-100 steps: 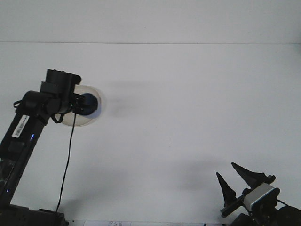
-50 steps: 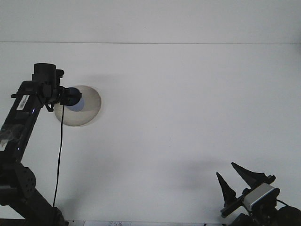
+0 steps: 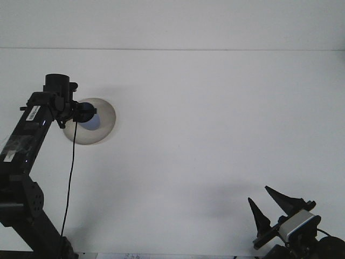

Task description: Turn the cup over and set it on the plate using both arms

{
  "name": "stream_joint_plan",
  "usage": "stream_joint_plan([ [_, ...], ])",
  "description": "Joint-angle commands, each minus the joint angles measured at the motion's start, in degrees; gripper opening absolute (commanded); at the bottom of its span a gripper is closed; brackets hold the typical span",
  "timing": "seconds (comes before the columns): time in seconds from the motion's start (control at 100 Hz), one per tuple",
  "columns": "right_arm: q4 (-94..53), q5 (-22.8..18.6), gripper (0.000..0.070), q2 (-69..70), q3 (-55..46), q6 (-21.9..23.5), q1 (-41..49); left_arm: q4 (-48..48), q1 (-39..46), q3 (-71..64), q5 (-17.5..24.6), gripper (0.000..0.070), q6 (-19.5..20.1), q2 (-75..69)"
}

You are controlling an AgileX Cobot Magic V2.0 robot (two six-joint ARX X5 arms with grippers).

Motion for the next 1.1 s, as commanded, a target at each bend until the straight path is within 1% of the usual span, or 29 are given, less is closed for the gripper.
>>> stream_joint_plan([
  [0.0, 0.2, 0.2, 0.0389, 0.07, 0.24, 0.79, 0.46, 0.04, -0.04, 1.05, 0.02, 0.0256, -2.1, 2.03],
  [0.05, 0.09, 0.2, 0.0389, 0.07, 0.24, 0.79, 0.46, -0.5, -0.04, 1.57, 0.02, 0.0412, -2.71, 1.97],
  [0.07, 0.07, 0.2, 0.0389, 0.07, 0.24, 0.79, 0.46, -0.85, -0.04, 1.86, 0.07, 0.0461, -2.84, 1.97],
  [0.1, 0.02, 0.2, 0.0389, 0.07, 0.24, 0.79, 0.46, -1.4, -0.04, 2.38, 0.11, 0.0514, -3.02, 1.97],
  [0.14, -0.15, 0.2, 0.0389, 0.07, 0.24, 0.79, 0.46, -2.01, -0.04, 3.21, 0.11, 0.0538, -3.19, 1.97],
  [0.29, -0.96, 0.2, 0.0389, 0.07, 0.24, 0.76, 0.46, -4.87, -0.04, 7.52, 0.15, 0.0538, -4.11, 0.81],
  [0.41, -1.77, 0.17, 0.0389, 0.07, 0.24, 0.79, 0.46, -4.83, -0.02, 9.22, 0.15, 0.0538, -4.15, -3.32],
  [0.57, -1.9, 0.2, 0.039, 0.07, 0.24, 0.81, 0.46, -4.46, 0.02, 9.22, 0.13, 0.0538, -5.25, -13.44],
  [0.71, -1.88, 0.24, 0.0391, 0.07, 0.24, 0.81, 0.46, -5.95, -0.09, 9.05, 0.15, 0.0538, -5.18, -24.5],
  [0.78, -1.84, 0.26, 0.0405, 0.07, 0.24, 0.81, 0.46, -6.05, -0.85, 7.89, 0.66, 0.0538, -5.95, -30.21],
  [0.85, -1.36, 0.26, 0.0435, 0.07, 0.24, 0.81, 0.46, -5.05, -1.77, 3.96, 2.19, 0.0537, -6.86, -36.68],
  [0.91, -0.52, 0.28, 0.046, 0.09, 0.24, 0.79, 0.46, -2.16, -3.02, -2.36, 2.73, 0.0537, -7.67, -43.12],
  [1.02, 1.27, 0.57, 0.0467, 0.09, 0.24, 0.74, 0.46, 5.25, -6.16, -17.44, 3.39, 0.0538, -9.25, -55.23],
  [1.06, 1.55, 1.31, 0.0468, 0.09, 0.24, 0.74, 0.46, 7.1, -7.43, -22.93, 5.07, 0.0537, -10.23, -59.39],
  [1.09, 1.55, 1.6, 0.0468, 0.09, 0.24, 0.7, 0.46, 8.09, -8.37, -26.91, 7.19, 0.0537, -11.06, -62.38],
])
